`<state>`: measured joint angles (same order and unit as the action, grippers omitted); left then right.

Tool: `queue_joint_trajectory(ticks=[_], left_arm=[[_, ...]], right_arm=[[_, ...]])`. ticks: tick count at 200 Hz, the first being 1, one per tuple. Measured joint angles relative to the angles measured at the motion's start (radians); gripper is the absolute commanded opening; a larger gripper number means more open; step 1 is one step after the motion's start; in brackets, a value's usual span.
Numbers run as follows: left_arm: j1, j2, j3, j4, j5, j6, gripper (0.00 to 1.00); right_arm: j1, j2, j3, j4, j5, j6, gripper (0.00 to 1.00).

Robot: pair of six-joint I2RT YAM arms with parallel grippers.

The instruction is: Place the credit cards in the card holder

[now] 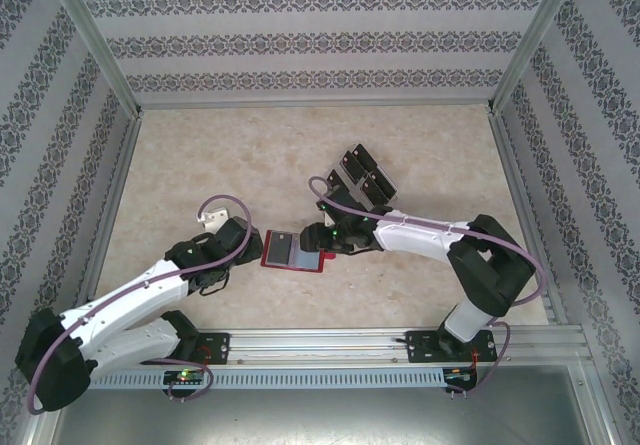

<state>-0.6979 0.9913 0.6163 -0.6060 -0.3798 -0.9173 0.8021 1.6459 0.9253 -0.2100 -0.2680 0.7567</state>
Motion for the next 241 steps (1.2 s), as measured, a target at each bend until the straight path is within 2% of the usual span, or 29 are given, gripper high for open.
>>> queue_joint_trajectory(ticks=[140,241], left_arm=[[0.000,0.027,-0.005,0.041,0.035,0.002,1.00],[0.000,0.027,-0.032,0.061,0.040,0.001,1.00]], right_arm=[[0.014,0.083,0.013,0.043,0.019,0.000,0.59],[0.039,0.086,0.052,0.042,0.021,0.000,0.59]])
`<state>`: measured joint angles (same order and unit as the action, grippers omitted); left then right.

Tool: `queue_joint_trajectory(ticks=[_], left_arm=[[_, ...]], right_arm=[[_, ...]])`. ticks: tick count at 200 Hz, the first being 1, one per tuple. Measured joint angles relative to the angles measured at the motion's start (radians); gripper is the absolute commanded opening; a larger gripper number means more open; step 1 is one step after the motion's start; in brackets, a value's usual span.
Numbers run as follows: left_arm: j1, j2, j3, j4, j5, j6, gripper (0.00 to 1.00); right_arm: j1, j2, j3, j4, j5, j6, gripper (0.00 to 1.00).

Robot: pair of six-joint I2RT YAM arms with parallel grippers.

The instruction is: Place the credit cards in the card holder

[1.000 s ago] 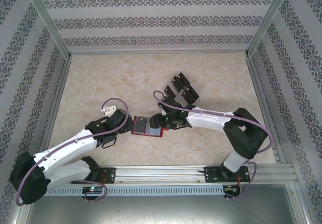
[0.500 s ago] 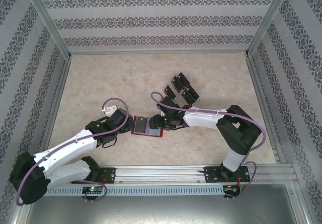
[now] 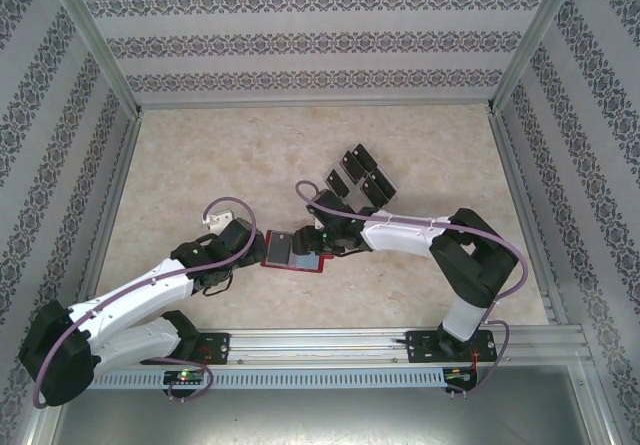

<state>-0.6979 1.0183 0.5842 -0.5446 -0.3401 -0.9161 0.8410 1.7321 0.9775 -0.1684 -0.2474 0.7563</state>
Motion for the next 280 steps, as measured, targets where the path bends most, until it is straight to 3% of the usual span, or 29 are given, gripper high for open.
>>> queue_joint_trajectory(ticks=[167,280], left_arm=[[0.000,-0.012,-0.011,0.007,0.004,0.000,1.00],[0.000,-0.012,-0.011,0.008,0.007,0.000,1.00]], right_arm=[[-0.014,-0.027,-0.006,-0.023,0.032,0.000,0.59],[-0.014,0.035,0.003,-0.002,0.023,0.000,0.59]])
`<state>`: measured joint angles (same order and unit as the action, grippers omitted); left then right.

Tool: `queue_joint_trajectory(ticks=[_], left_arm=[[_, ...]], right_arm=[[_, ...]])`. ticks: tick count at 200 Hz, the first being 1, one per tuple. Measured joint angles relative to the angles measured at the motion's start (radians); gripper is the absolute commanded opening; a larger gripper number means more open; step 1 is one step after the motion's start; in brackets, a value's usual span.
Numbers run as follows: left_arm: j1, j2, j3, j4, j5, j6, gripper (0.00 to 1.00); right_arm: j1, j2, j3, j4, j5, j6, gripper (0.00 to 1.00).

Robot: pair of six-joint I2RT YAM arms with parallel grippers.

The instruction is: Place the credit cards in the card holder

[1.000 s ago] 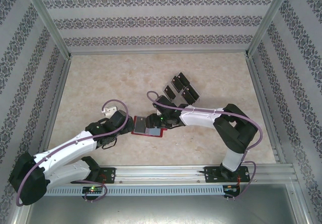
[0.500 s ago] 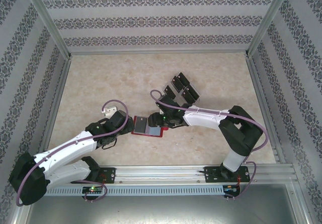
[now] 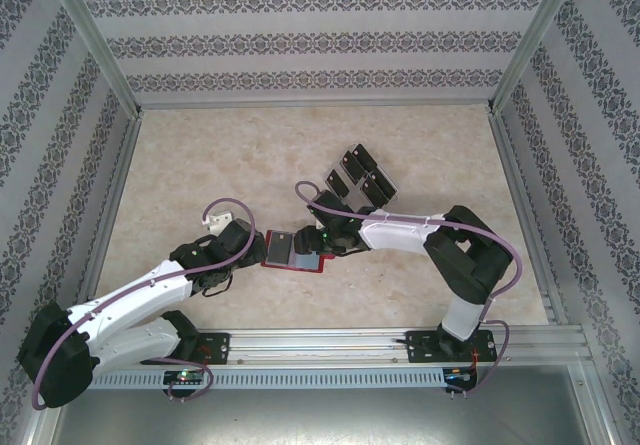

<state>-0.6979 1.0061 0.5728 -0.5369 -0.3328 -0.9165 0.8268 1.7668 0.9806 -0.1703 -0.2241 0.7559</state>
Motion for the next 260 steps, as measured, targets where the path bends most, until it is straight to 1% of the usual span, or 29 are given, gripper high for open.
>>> queue_joint_trajectory(ticks=[53,152,260], left_arm=[[0.000,0.000,-0.001,0.004,0.000,0.000,1.00],[0.000,0.000,-0.002,0.011,0.012,0.000,1.00],[0.000,-0.005,-0.004,0.029,0.015,0.000,1.00]], right_arm=[[0.006,0.049,0.054,0.003,-0.027,0.000,0.59],[0.044,0.092,0.130,0.002,-0.072,0.005,0.59],[0.075,0.151,0.220,0.003,-0.095,0.021,0.59]])
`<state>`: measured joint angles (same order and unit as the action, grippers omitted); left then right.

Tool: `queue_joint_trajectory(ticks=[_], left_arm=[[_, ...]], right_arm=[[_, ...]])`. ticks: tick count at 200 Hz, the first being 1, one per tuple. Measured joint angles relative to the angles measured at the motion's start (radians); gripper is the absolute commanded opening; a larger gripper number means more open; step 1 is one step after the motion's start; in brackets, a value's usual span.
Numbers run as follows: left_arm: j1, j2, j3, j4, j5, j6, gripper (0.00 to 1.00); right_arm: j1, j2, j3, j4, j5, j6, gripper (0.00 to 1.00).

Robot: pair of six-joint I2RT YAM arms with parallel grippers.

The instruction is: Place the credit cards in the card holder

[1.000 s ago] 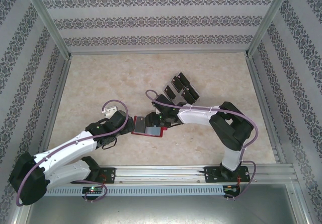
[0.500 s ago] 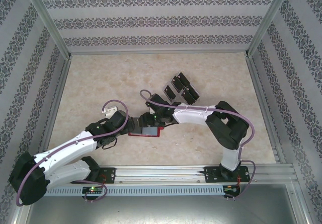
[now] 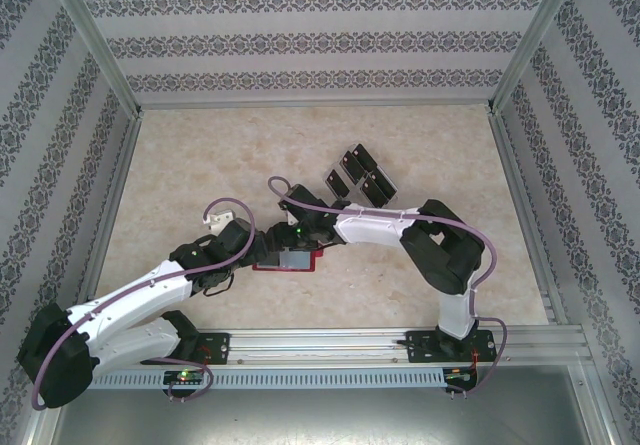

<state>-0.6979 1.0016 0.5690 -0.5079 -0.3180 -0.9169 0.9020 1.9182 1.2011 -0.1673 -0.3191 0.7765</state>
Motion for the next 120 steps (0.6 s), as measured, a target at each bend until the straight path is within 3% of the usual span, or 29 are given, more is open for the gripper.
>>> queue_joint_trajectory(ticks=[75,120], left_arm=[[0.000,-0.036,-0.023,-0.003,0.000,0.013,1.00],[0.000,-0.135,-0.116,0.001,0.037,0.084,1.00]], right_arm=[[0.013,0.033,0.030,-0.008,-0.005,0.003,0.59],[0.019,0.035,0.041,-0.008,-0.012,0.006,0.59]])
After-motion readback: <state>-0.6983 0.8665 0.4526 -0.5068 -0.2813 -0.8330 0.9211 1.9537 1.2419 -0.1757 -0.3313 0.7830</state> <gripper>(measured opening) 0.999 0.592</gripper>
